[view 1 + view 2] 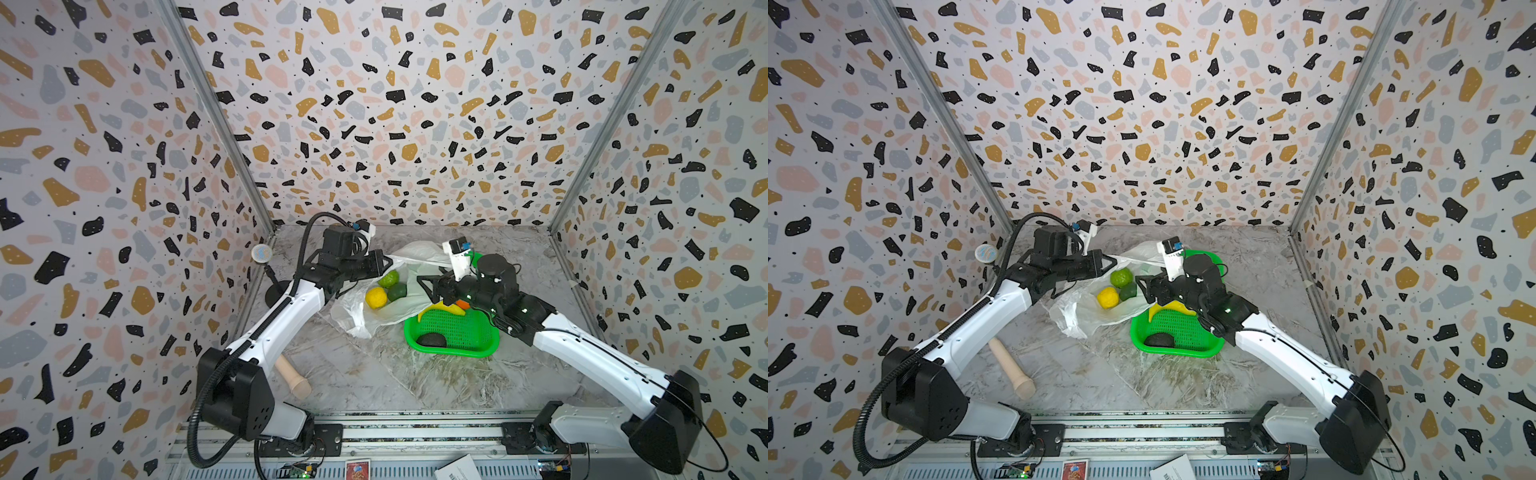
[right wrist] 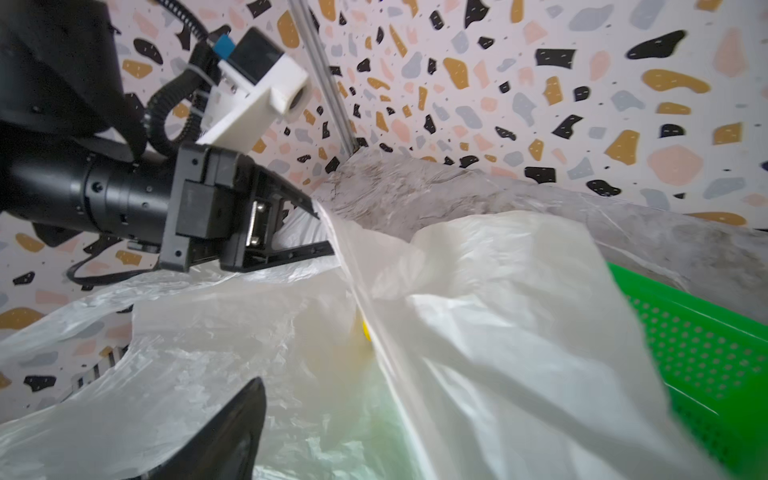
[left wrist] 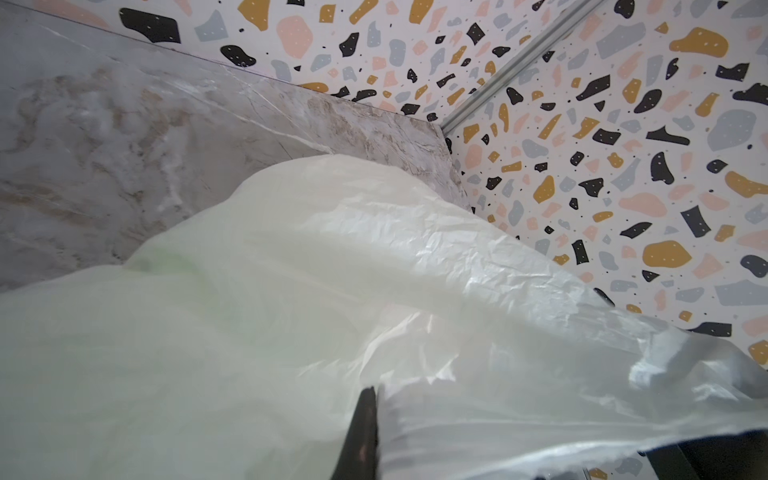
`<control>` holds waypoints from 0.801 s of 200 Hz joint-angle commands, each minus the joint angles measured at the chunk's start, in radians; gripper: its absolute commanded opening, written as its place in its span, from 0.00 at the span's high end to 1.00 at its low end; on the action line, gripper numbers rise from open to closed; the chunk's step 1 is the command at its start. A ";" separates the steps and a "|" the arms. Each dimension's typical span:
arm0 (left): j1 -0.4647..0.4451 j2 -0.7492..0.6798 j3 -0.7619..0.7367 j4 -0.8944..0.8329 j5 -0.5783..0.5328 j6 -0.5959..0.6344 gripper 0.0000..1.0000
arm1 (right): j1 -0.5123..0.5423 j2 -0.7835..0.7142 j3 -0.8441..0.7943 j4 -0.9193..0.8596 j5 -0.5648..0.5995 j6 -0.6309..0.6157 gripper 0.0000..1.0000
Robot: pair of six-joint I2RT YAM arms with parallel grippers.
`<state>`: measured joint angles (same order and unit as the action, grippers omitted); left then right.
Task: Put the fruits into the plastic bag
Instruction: 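Open the right gripper to drop the avocado into the bag, then withdraw the right gripper from the bag back over the basket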
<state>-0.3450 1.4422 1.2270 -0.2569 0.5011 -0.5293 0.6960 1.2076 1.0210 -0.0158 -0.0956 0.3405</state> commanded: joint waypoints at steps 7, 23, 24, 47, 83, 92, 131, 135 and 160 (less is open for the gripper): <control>0.036 0.001 -0.004 0.005 -0.078 0.006 1.00 | -0.135 -0.043 -0.064 -0.083 0.117 0.097 0.15; 0.036 0.002 -0.003 0.004 -0.078 0.005 1.00 | -0.184 -0.057 -0.112 -0.049 0.033 0.108 0.15; 0.036 0.001 -0.004 0.003 -0.078 0.005 1.00 | -0.184 -0.057 -0.114 -0.046 0.030 0.109 0.15; 0.036 0.000 -0.007 0.002 -0.081 0.005 1.00 | -0.188 -0.062 -0.127 -0.020 -0.027 0.094 0.15; 0.036 0.001 -0.004 0.004 -0.082 -0.001 1.00 | -0.181 -0.053 -0.113 0.019 -0.192 0.056 0.15; 0.037 0.001 -0.003 0.005 -0.083 -0.003 1.00 | -0.170 -0.041 -0.103 0.022 -0.220 0.049 0.15; 0.037 -0.027 0.005 0.011 -0.135 -0.021 1.00 | -0.050 0.072 -0.011 -0.025 -0.268 -0.034 0.15; 0.038 -0.033 0.004 0.011 -0.147 -0.023 1.00 | -0.035 0.087 0.001 -0.029 -0.269 -0.038 0.15; 0.036 -0.075 -0.005 0.037 -0.181 -0.050 1.00 | 0.048 0.167 0.068 -0.036 -0.261 -0.059 0.16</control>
<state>-0.3145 1.4307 1.2263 -0.2600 0.3855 -0.5495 0.6819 1.3293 1.0199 -0.0235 -0.3336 0.3294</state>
